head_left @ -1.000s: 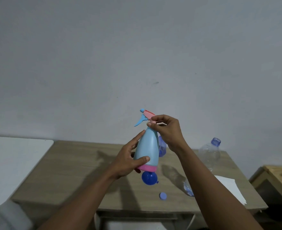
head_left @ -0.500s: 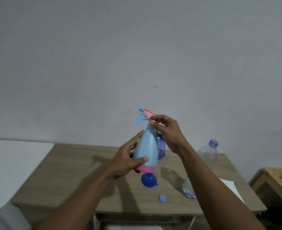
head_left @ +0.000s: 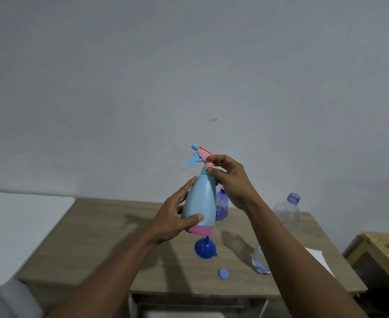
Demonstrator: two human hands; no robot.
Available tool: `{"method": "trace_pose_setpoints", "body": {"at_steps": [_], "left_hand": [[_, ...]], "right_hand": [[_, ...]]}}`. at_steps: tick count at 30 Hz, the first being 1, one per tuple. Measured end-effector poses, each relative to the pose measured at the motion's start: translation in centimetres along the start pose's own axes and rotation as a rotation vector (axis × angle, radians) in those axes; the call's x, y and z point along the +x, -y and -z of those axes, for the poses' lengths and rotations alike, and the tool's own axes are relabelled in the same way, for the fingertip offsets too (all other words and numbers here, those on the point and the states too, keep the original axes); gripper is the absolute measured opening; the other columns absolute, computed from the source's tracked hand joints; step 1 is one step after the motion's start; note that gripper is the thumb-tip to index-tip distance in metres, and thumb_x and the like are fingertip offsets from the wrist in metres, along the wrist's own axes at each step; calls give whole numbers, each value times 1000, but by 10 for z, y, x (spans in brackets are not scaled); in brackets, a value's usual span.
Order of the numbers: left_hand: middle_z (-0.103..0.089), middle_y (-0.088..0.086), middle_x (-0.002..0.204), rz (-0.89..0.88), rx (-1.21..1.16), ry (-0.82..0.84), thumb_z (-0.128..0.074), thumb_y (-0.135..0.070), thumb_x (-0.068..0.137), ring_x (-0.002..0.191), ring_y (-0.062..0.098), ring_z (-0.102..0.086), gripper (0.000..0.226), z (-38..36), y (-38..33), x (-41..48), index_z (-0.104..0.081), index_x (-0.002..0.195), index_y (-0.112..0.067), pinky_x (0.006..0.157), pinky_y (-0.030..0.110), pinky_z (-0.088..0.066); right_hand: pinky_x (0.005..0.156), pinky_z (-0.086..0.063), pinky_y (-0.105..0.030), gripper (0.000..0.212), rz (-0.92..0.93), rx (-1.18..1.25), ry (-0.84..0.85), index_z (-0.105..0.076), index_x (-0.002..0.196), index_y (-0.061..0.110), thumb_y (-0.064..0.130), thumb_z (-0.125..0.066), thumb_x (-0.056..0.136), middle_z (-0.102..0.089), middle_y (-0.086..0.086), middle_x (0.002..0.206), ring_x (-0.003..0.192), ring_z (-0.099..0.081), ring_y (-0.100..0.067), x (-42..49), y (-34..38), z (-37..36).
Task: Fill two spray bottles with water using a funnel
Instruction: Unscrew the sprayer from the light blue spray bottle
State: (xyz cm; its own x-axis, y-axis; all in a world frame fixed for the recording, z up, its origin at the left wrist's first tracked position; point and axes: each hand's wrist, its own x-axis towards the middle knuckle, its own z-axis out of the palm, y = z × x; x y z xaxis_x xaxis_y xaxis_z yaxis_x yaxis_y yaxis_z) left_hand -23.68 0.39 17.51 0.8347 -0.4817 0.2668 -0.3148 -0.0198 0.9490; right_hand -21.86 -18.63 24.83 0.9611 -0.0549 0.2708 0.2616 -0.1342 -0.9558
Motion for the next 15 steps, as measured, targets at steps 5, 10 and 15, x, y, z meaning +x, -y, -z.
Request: {"method": "trace_pose_setpoints", "body": {"at_steps": [5,10,15], "left_hand": [[-45,-21,142,5,23,11,-81,-39,72,126,17,-52,88,2,0,2,-31,143,-57,88,45,-59],[-44,-15,144,4,42,0,-81,-40,72,126,19,-52,89,2,4,3,-31,143,-56,87,47,-59],[-44,-14,145,-7,61,-3,-81,-41,72,128,18,-50,88,2,6,5,-31,144,-55,90,48,-58]], "right_hand": [[74,-55,-26,19,25,11,20,-71,107,20,16,-73,88,-69,4,110,84,-69,-11,-3,2,0],[79,-52,-29,21,16,-24,2,-73,104,23,8,-69,89,-72,13,104,94,-65,-14,-1,-2,3],[73,-55,-24,19,22,29,21,-71,106,18,14,-74,88,-71,3,110,84,-69,-11,-3,2,2]]}}
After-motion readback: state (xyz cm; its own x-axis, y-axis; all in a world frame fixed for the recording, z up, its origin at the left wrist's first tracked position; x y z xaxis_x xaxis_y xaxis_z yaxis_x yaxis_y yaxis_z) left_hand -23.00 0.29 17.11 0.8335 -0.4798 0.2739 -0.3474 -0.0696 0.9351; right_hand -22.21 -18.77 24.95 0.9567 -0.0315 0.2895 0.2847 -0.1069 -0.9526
